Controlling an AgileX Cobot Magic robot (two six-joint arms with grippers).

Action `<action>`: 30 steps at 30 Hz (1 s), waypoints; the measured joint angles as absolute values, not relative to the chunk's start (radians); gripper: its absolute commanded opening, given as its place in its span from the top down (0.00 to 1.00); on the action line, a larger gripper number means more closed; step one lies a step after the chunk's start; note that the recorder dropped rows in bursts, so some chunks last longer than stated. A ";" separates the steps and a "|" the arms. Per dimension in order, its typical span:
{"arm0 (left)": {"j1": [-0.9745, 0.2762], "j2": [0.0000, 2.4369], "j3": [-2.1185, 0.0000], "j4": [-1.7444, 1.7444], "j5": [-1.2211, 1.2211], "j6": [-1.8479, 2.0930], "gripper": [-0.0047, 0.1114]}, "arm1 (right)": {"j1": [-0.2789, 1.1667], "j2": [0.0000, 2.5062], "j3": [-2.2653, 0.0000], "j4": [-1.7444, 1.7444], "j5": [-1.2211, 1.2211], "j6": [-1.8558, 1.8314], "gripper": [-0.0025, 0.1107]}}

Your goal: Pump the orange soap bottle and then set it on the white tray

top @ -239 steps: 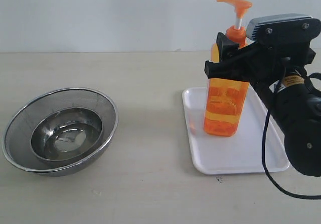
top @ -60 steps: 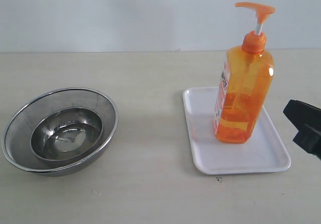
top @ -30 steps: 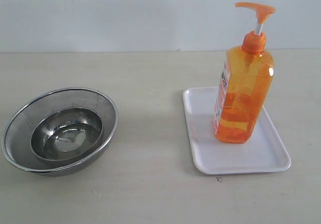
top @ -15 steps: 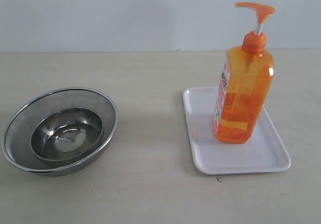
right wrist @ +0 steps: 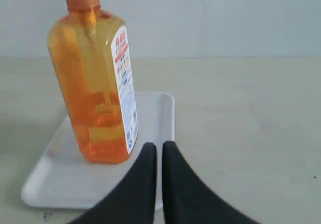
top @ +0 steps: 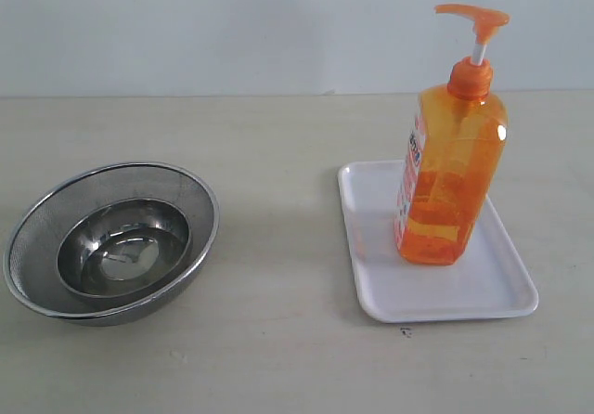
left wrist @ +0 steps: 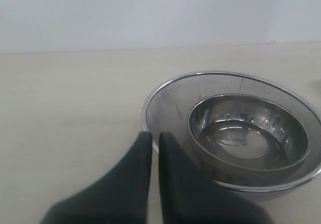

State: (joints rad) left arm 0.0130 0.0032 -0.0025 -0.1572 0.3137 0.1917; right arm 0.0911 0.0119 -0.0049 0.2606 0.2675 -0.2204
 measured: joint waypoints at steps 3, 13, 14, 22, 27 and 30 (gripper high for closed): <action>0.013 0.003 -0.003 -0.157 0.314 0.192 0.92 | 0.091 0.012 -0.002 0.236 0.321 -0.221 0.98; 0.013 0.003 -0.003 -0.157 0.314 0.192 0.92 | 0.091 0.012 0.000 0.225 0.345 -0.223 0.98; 0.013 0.003 -0.003 -0.157 0.314 0.192 0.92 | 0.091 0.012 0.000 0.225 0.345 -0.223 0.98; 0.013 0.003 -0.003 -0.157 0.314 0.192 0.92 | 0.091 0.012 0.000 0.225 0.345 -0.216 0.98; 0.013 0.003 -0.003 -0.157 0.314 0.192 0.92 | 0.091 0.012 0.000 0.225 0.345 -0.217 0.98; 0.013 0.003 -0.003 -0.157 0.314 0.192 0.92 | 0.091 0.012 0.000 0.225 0.345 -0.217 0.98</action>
